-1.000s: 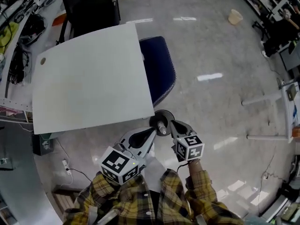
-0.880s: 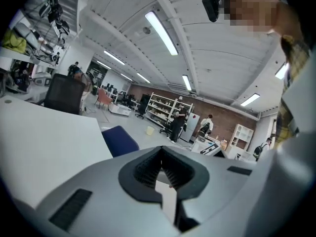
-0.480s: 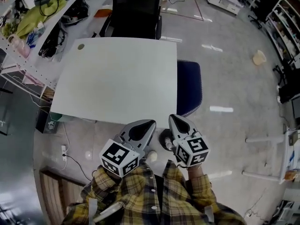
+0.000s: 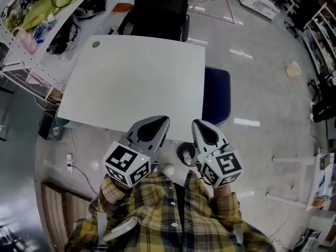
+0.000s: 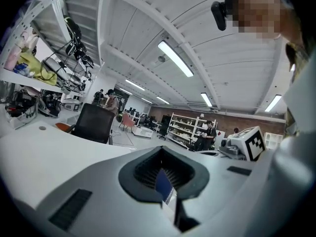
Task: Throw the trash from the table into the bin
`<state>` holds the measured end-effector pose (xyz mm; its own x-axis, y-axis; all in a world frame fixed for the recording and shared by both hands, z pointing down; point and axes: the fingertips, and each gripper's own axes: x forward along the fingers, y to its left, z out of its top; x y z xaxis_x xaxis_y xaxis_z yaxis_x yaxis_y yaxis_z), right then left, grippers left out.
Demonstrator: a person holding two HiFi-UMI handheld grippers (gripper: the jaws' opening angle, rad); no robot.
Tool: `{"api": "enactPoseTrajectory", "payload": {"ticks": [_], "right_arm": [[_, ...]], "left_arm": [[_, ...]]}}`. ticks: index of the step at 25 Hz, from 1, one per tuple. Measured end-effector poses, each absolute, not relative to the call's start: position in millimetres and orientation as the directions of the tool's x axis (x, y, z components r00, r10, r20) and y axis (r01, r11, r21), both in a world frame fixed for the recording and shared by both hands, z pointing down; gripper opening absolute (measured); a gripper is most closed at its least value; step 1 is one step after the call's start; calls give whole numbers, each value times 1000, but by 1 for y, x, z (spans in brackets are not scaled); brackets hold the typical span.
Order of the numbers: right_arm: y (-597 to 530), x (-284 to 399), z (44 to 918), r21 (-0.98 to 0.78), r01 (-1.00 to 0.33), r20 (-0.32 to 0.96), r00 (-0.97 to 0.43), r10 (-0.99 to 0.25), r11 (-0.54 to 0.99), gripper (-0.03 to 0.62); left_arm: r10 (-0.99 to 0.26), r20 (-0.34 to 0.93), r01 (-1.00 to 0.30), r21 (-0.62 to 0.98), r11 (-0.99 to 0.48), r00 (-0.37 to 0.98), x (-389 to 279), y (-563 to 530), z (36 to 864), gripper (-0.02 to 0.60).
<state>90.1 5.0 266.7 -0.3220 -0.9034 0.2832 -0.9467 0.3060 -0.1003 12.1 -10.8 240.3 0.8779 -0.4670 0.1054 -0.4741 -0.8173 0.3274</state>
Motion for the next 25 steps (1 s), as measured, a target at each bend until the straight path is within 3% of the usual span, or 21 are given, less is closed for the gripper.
{"api": "enactPoseTrajectory", "payload": {"ticks": [25], "right_arm": [[29,87,267,-105,-944,285,-331,-900,314,-3]], "left_arm": [[-414,122,-431,301,-851,902,30,22,242,8]]}}
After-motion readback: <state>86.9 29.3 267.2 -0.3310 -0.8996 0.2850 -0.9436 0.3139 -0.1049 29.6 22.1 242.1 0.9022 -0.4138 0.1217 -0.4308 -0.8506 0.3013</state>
